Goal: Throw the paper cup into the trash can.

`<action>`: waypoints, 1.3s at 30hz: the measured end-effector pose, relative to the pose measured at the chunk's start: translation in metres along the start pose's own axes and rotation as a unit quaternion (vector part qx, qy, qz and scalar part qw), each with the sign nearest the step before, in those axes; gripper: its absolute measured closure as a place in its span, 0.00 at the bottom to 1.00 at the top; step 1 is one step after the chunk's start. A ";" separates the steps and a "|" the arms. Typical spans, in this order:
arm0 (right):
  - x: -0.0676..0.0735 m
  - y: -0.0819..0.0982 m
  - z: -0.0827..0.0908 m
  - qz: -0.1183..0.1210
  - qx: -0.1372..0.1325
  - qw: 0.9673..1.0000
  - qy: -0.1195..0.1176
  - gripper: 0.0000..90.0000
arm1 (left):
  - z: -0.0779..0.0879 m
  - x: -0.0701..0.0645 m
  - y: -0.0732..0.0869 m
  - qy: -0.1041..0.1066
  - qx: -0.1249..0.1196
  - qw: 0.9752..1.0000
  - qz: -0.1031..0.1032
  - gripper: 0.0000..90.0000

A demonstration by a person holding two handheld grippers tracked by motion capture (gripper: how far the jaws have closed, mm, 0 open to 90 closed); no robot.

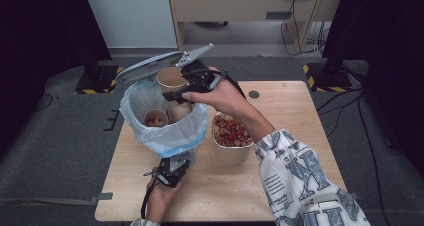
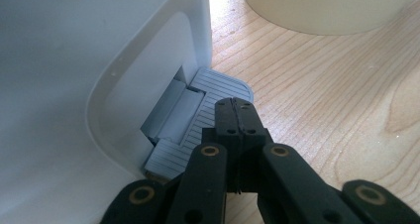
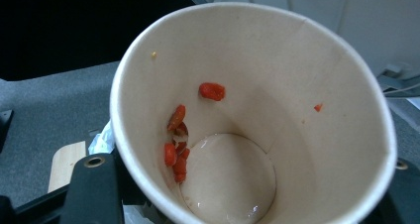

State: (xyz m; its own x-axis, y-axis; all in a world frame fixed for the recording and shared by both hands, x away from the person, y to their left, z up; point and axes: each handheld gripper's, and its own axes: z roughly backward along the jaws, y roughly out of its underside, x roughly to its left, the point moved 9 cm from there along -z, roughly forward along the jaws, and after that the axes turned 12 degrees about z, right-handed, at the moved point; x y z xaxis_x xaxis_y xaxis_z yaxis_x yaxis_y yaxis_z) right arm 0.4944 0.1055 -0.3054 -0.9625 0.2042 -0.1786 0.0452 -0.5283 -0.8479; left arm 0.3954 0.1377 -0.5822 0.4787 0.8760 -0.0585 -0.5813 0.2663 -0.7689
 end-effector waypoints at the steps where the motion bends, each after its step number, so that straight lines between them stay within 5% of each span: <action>1: 0.001 0.000 -0.001 0.001 0.001 1.000 -0.001 0.36 | 0.000 0.000 0.000 0.000 0.000 1.000 0.000 1.00; 39: 0.004 0.014 -0.043 -0.011 0.038 0.999 -0.001 0.35 | 0.000 0.000 0.000 -0.001 -0.001 1.000 0.000 1.00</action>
State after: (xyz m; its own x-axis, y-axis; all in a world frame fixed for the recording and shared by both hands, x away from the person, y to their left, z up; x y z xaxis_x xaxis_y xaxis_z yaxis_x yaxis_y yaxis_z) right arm 0.5027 0.1344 -0.3392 -0.9635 0.2148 -0.1598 0.0042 -0.5846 -0.8113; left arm 0.3954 0.1376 -0.5822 0.4784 0.8763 -0.0574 -0.5799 0.2662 -0.7700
